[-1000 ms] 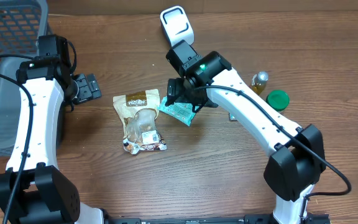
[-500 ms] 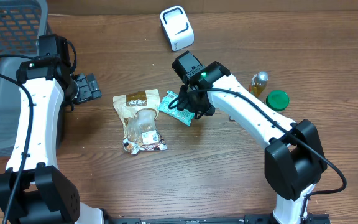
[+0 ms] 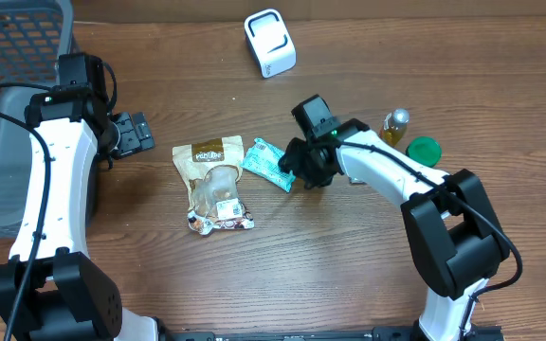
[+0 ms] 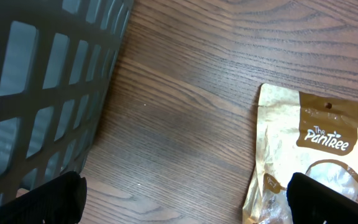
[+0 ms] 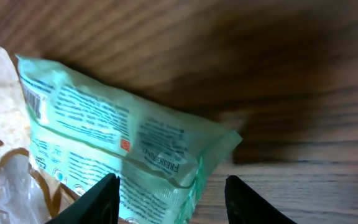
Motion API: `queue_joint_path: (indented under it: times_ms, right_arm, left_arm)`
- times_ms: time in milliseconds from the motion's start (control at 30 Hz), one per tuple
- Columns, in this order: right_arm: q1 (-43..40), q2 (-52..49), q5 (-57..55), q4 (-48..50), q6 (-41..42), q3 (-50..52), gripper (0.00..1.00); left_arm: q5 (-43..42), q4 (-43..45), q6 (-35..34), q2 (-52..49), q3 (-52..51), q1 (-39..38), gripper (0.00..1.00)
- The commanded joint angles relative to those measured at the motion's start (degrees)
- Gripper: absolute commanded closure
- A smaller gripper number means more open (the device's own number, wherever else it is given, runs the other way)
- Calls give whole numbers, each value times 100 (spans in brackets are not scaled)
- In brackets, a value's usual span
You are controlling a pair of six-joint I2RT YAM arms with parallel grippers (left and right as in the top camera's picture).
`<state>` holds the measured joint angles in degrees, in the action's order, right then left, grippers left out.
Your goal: Scan the item barcode
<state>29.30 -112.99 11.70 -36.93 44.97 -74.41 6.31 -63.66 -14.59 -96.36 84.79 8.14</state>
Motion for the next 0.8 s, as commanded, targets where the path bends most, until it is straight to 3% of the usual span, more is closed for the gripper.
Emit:
queue_joint_path:
  times_ms: [0, 267, 467, 600, 767]
  right_arm:
    - [24, 175, 205, 223, 286, 177, 48]
    - [101, 175, 481, 1248, 649, 748, 47]
    - [101, 175, 538, 3521, 946, 2035, 48]
    - [94, 175, 848, 4666, 1075, 2632, 58]
    - [94, 175, 894, 4975, 1005, 2719, 58]
  left_arm:
    - [72, 2, 68, 90, 114, 9, 0]
    - [72, 2, 66, 90, 114, 9, 0]
    - [72, 2, 66, 90, 114, 9, 0]
    - [72, 2, 68, 90, 114, 9, 0]
    - [72, 2, 68, 90, 114, 9, 0]
